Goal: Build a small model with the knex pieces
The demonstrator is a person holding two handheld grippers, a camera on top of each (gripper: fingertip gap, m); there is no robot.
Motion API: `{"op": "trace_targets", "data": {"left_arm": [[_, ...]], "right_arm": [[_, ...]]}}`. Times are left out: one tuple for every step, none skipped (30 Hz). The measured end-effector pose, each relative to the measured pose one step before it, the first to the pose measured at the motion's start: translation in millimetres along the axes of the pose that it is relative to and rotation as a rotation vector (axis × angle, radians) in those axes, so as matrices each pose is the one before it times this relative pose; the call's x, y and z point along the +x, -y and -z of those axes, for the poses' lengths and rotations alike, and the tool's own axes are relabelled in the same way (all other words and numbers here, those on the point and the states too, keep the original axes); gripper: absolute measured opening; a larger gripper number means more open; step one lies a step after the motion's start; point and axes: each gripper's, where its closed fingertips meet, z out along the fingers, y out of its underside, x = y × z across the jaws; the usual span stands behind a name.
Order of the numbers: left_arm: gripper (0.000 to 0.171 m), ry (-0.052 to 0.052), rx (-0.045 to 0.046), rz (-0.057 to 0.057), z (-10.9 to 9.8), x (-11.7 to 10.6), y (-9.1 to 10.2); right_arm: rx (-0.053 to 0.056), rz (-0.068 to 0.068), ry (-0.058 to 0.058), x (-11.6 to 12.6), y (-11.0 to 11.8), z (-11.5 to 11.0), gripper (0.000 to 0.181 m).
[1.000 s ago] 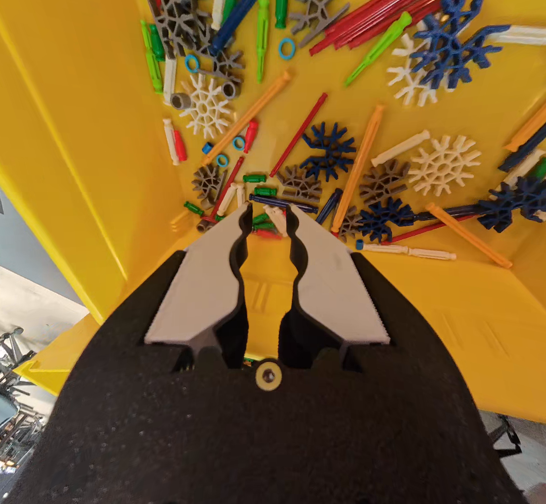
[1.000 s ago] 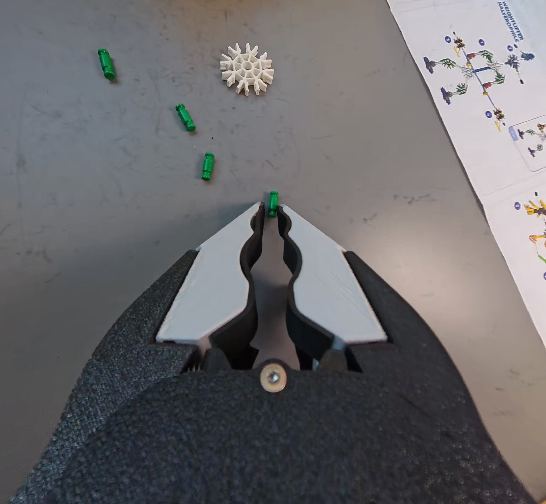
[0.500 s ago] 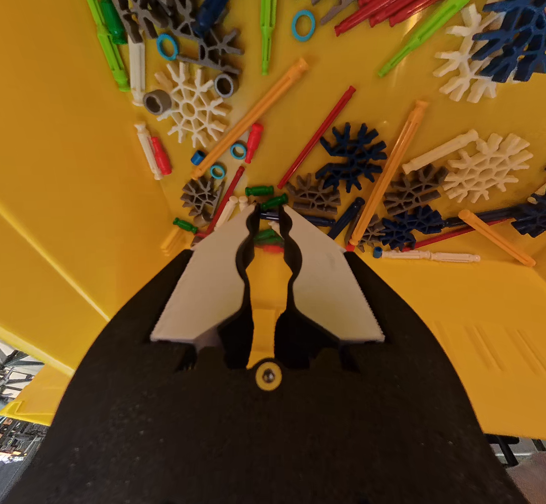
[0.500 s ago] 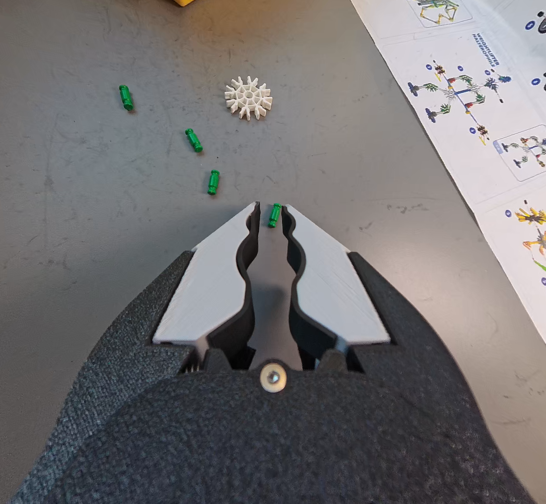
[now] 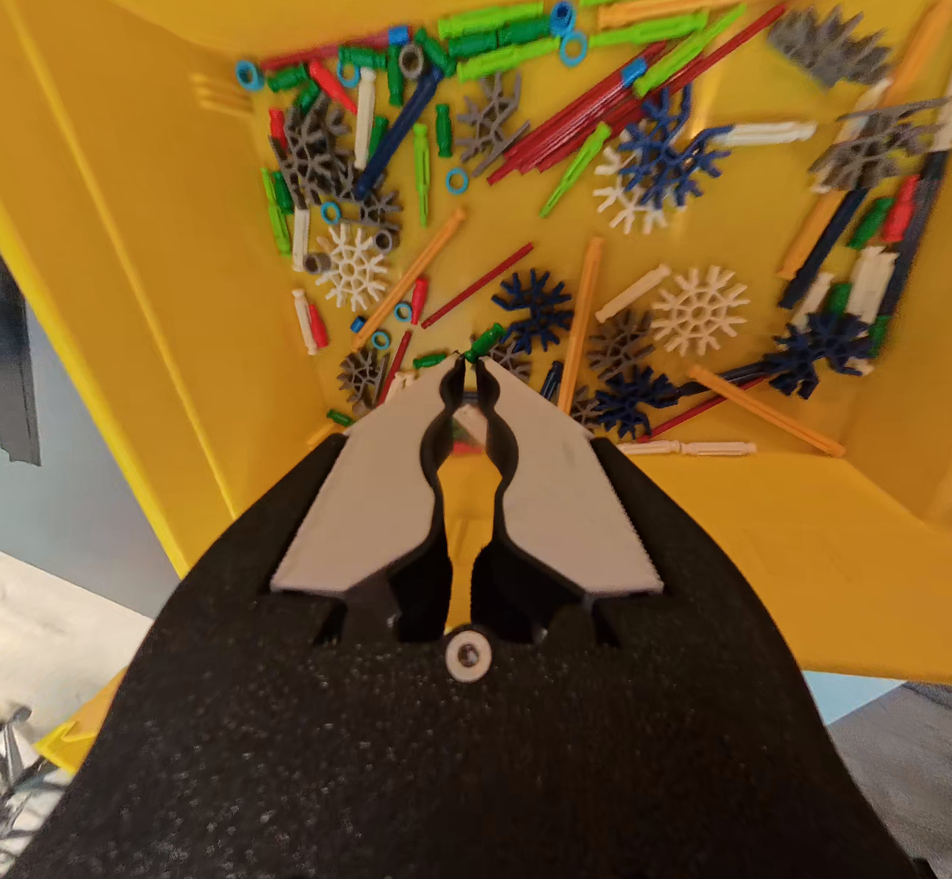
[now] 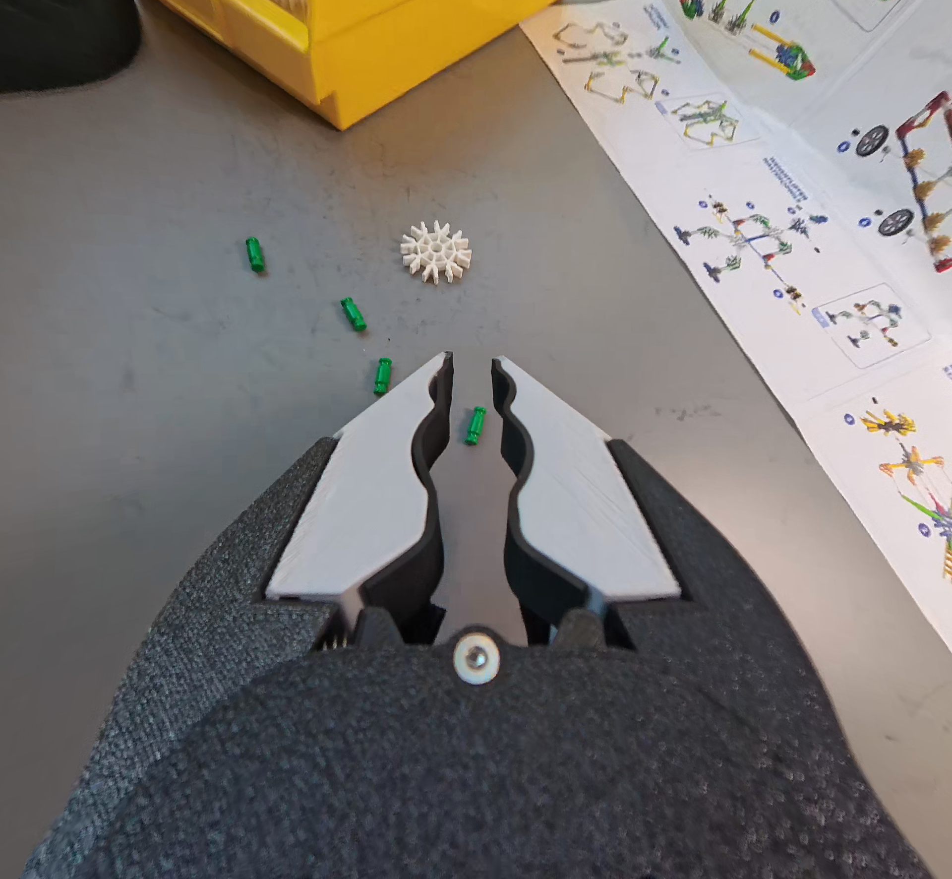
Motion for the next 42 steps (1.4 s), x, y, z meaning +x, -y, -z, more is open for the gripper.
{"op": "trace_targets", "data": {"left_arm": [[0.004, -0.0009, 0.07028, -0.0155, 10.93, 8.66, 13.54], [0.003, -0.0109, 0.08026, -0.0218, 10.52, 12.75, 17.83], [0.002, -0.0208, 0.08075, -0.0253, 8.49, 16.34, 20.47], [0.002, -0.0274, 0.07574, -0.0268, 5.29, 18.99, 22.01], [0.002, -0.0409, 0.07845, -0.0307, 2.18, 21.86, 23.63], [0.002, -0.055, 0.07232, -0.0299, -1.22, 23.62, 23.13], [0.002, -0.0414, 0.05252, -0.0299, -5.01, 20.12, 19.73], [0.002, -0.0207, 0.03362, -0.0288, -7.83, 14.84, 15.75], [0.001, -0.0202, 0.0303, -0.0234, -8.88, 12.46, 14.08], [0.001, -0.0243, 0.03119, -0.0134, -8.8, 10.82, 12.74], [0.001, -0.0195, 0.02263, -0.0089, -8.71, 8.05, 10.04], [0.001, -0.0179, 0.01457, -0.0076, -8.17, 6.27, 7.52], [0.0, -0.0169, 0.01178, -0.0036, -7.54, 5.17, 6.08], [0.0, -0.0136, 0.00749, -0.0008, -6.7, 3.62, 4.53], [0.0, -0.0145, 0.00261, -0.0044, -5.7, 3.39, 2.93], [0.0, -0.0046, 0.00473, -0.0045, -4.61, 1.18, 2.48], [0.0, -0.0112, 0.00513, 0.0001, -3.49, 1.5, 1.77], [0.0, -0.0145, 0.00921, 0.0066, -2.6, 1.53, 1.72], [0.0, -0.0139, 0.0103, 0.0079, -2.01, 1.35, 1.37], [0.0, -0.0017, -0.00135, 0.0074, -2.07, -0.58, -1.24], [0.0, 0.0044, -0.00525, 0.0048, -2.53, -1.57, -2.6], [0.0, 0.0074, -0.00495, 0.0063, -2.28, -2.07, -3.08], [0.0, 0.0099, 0.00224, 0.0094, -0.7, -2.28, -1.89], [0.0, 0.0234, 0.00941, 0.0094, 1.1, -4.24, -0.73], [0.0, 0.0235, 0.01113, 0.0084, 2.48, -4.02, -0.13], [0.0, 0.0137, 0.0149, 0.0089, 3.44, -2.34, 0.63], [0.0, 0.0232, 0.0163, 0.0076, 4.17, -3.33, 0.98], [0.0, 0.0238, 0.0164, 0.0041, 4.62, -3.11, 0.95], [0.0, 0.0211, 0.01541, 0.0045, 5.08, -2.77, 0.71], [0.003, 0.0264, 0.0151, 0.0043, 5.24, -3.69, 0.55], [0.007, 0.0239, 0.01103, 0.0034, 5.46, -3.61, -0.14], [0.011, 0.0276, 0.00775, 0.0025, 5.79, -4.69, -0.61], [0.013, 0.0405, 0.01363, 0.0029, 6.79, -7.21, 0.18], [0.015, 0.0329, 0.01587, 0.0072, 7.42, -7.28, 0.44], [0.017, 0.029, 0.0104, 0.0154, 7.95, -8.07, -0.32], [0.018, 0.0443, 0.00676, 0.018, 8.31, -11.64, -0.84], [0.018, 0.0519, 0.00549, 0.0134, 8.41, -13.95, -1.69], [0.018, 0.0538, -0.0052, 0.0154, 7.93, -15.64, -3.63], [0.018, 0.0597, -0.01727, 0.0191, 7.05, -17.9, -5.71], [0.018, 0.059, -0.02893, 0.0147, 5.8, -18.81, -8.02], [0.019, 0.0461, -0.04336, 0.0098, 3.85, -17.77, -10.67], [0.02, 0.045, -0.05681, 0.0091, 1.79, -18.2, -13.06]], "right_arm": [[0.0411, 0.0208, -0.0086, -1.33, 8.81, 1.97, 0.015], [0.048, 0.0327, -0.012, -2.48, 10.74, 1.74, 0.017], [0.0511, 0.0361, -0.0123, -3.75, 11.78, 1.13, 0.018], [0.0519, 0.0353, -0.0062, -5.51, 12.43, 0.07, 0.02], [0.0515, 0.0335, -0.0056, -6.09, 12.72, -0.67, 0.022], [0.0499, 0.0308, -0.004, -6.76, 12.52, -1.42, 0.023], [0.0409, 0.0256, 0.005, -8.02, 10.95, -2.42, 0.023], [0.0262, 0.0212, 0.0098, -8.77, 8.15, -3.59, 0.024], [0.0163, 0.0228, 0.0106, -9.12, 5.97, -4.32, 0.025], [0.0, 0.0248, 0.0081, -8.54, 2.6, -5.04, 0.025], [-0.0057, 0.0275, -0.0068, -5.87, 1.04, -4.76, 0.025], [0.0008, 0.0271, -0.0139, -3.97, 1.57, -3.67, 0.026], [0.0056, 0.0206, -0.0171, -2.25, 2.14, -2.55, 0.026], [0.0103, 0.016, -0.0245, 0.16, 2.71, -1.33, 0.026], [0.0095, 0.0125, -0.0217, 1.23, 2.52, -0.52, 0.026], [0.0083, 0.0108, -0.0151, 1.1, 2.12, -0.17, 0.026], [0.0015, 0.0123, -0.0053, 0.27, 0.75, -0.13, 0.025], [-0.0048, 0.015, -0.002, -0.19, -0.4, -0.04, 0.018], [-0.0063, 0.0169, -0.0144, 1.56, -1.26, 0.19, 0.009], [-0.017, 0.0166, -0.0009, 0.0, -3.22, -0.32, 0.007], [-0.0202, 0.0043, 0.018, -2.39, -4.23, -0.72, 0.003], [-0.0218, -0.0016, 0.0259, -3.45, -4.64, -0.92, 0.0], [-0.0154, 0.0001, 0.0064, -0.23, -4.18, -0.28, 0.0], [-0.011, 0.0002, -0.0005, 1.8, -3.58, 0.62, 0.0], [-0.0126, -0.0094, -0.0011, 3.3, -3.88, 1.25, 0.0], [-0.0054, -0.0235, -0.01, 5.85, -3.08, 2.04, 0.0], [0.0015, -0.0316, -0.0128, 7.64, -2.26, 2.84, 0.0], [-0.0079, -0.036, -0.0097, 8.62, -3.63, 2.91, 0.001], [-0.015, -0.0405, -0.0131, 10.26, -4.87, 3.12, 0.01], [-0.0113, -0.043, -0.0175, 11.43, -4.88, 3.45, 0.016], [-0.0066, -0.0444, -0.0207, 12.06, -4.72, 3.62, 0.019], [-0.0072, -0.0433, -0.0243, 12.44, -5.07, 3.59, 0.02], [-0.0077, -0.0371, -0.0184, 10.98, -5.3, 2.96, 0.021], [-0.0099, -0.033, -0.0166, 9.93, -5.42, 2.31, 0.021], [-0.007, -0.0302, -0.0131, 8.4, -4.56, 1.69, 0.021], [-0.0057, -0.0298, -0.0084, 6.62, -3.8, 1.12, 0.021], [-0.0057, -0.0294, -0.0061, 5.36, -2.96, 0.46, 0.021], [-0.0045, -0.0268, 0.0002, 3.36, -2.24, 0.06, 0.021], [0.0009, -0.0226, 0.0024, 2.19, -0.91, -0.04, 0.021], [0.0025, -0.0174, 0.0011, 1.59, -0.26, -0.01, 0.021], [0.0021, -0.0104, 0.0003, 0.83, 0.1, 0.11, 0.021], [0.0021, -0.0037, -0.0002, 0.33, 0.24, 0.04, 0.021]]}}
